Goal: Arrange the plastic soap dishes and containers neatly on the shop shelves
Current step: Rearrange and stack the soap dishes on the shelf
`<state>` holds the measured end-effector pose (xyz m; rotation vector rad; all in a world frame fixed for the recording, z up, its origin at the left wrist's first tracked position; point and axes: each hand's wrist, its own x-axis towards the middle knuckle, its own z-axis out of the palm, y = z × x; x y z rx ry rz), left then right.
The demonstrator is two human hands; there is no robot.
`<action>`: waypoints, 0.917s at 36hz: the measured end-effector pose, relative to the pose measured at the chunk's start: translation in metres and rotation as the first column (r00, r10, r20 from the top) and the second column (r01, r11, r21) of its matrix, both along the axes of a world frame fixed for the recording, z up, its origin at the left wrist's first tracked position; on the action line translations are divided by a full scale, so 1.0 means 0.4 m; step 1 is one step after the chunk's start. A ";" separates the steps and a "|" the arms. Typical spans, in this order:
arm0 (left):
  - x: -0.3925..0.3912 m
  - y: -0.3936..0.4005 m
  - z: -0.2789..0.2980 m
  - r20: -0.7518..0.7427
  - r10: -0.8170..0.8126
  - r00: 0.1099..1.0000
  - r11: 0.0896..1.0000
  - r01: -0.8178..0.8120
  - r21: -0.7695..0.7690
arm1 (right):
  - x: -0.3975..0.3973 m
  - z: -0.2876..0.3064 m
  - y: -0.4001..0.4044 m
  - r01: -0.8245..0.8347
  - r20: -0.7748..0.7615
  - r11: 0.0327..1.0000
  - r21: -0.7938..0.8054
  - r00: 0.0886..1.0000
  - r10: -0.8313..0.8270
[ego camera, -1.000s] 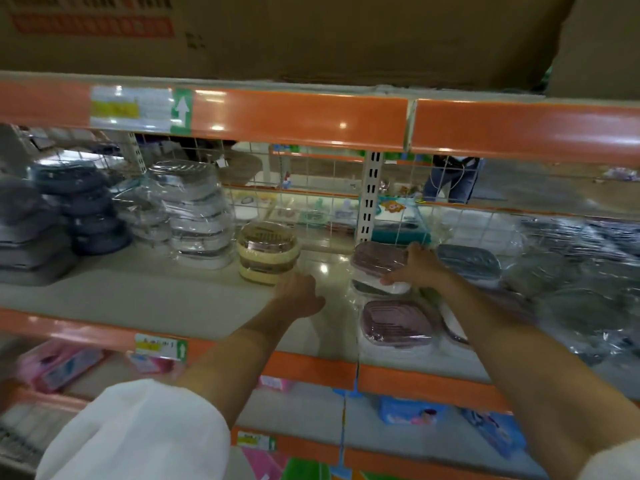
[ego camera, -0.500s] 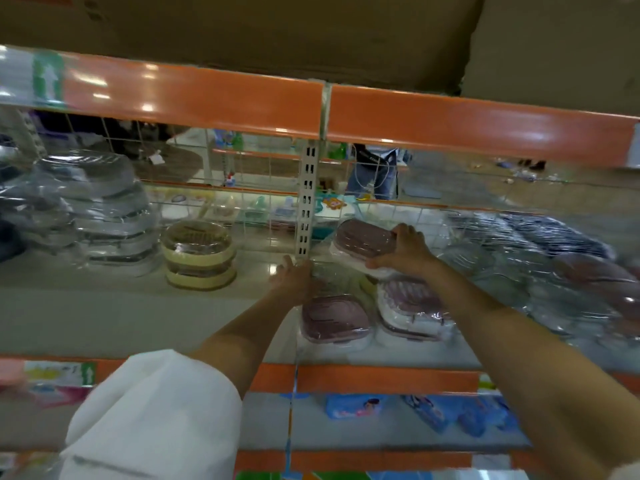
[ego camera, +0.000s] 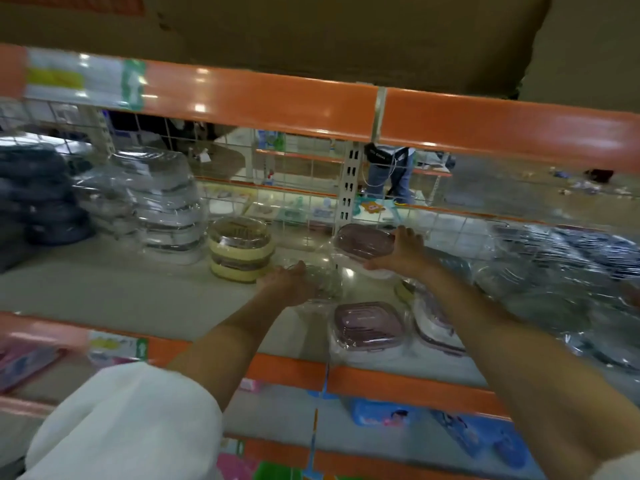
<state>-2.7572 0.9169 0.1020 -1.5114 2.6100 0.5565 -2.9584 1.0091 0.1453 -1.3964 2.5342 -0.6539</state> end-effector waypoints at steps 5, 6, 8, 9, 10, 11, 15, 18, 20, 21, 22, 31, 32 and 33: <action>0.074 -0.066 -0.026 -0.009 0.032 0.999 0.999 -0.032 0.023 | 0.033 -0.017 -0.047 -0.043 0.006 0.997 0.070 0.999 0.042; 0.092 -0.066 -0.020 -0.017 0.046 0.999 0.999 -0.045 0.024 | 0.038 -0.028 -0.056 -0.045 0.016 0.995 0.087 0.999 0.044; 0.126 -0.057 -0.002 -0.016 0.068 0.998 0.998 -0.068 0.013 | 0.041 -0.053 -0.065 -0.032 0.059 0.995 0.099 0.998 0.027; 0.145 -0.044 0.013 -0.011 0.098 0.995 0.995 -0.098 0.015 | 0.046 -0.064 -0.068 -0.032 0.079 0.994 0.104 0.997 0.024; 0.161 -0.038 0.021 -0.005 0.121 0.993 0.993 -0.121 0.013 | 0.047 -0.075 -0.072 -0.027 0.085 0.994 0.110 0.996 0.017; 0.172 -0.037 0.024 0.004 0.128 0.992 0.992 -0.128 0.003 | 0.045 -0.085 -0.076 -0.012 0.085 0.993 0.114 0.996 0.002; 0.194 -0.039 0.019 0.011 0.131 0.991 0.991 -0.131 -0.019 | 0.050 -0.105 -0.083 0.026 0.087 0.993 0.111 0.996 -0.036; 0.202 -0.032 0.031 0.080 0.181 0.980 0.982 -0.176 -0.067 | 0.043 -0.125 -0.098 0.002 0.041 0.988 0.154 0.999 -0.009; 0.205 -0.027 0.033 0.071 0.189 0.979 0.979 -0.183 -0.085 | 0.044 -0.129 -0.100 -0.012 0.033 0.982 0.189 0.999 0.006; 0.204 -0.026 0.032 0.057 0.183 0.981 0.980 -0.177 -0.095 | 0.046 -0.127 -0.101 -0.029 0.033 0.980 0.195 0.999 0.023; 0.201 -0.024 0.030 0.038 0.173 0.984 0.980 -0.168 -0.109 | 0.047 -0.127 -0.102 -0.046 0.031 0.979 0.201 0.999 0.041; 0.088 0.022 0.045 -0.028 -0.015 1.000 0.982 0.009 -0.190 | 0.027 -0.132 -0.073 -0.211 0.052 0.960 0.182 0.977 0.205; 0.073 0.025 0.042 -0.017 -0.037 0.999 0.980 0.033 -0.194 | 0.023 -0.127 -0.065 -0.222 0.054 0.956 0.192 0.975 0.215; 0.059 0.029 0.037 -0.004 -0.058 0.998 0.979 0.057 -0.195 | 0.018 -0.124 -0.057 -0.227 0.050 0.953 0.200 0.974 0.222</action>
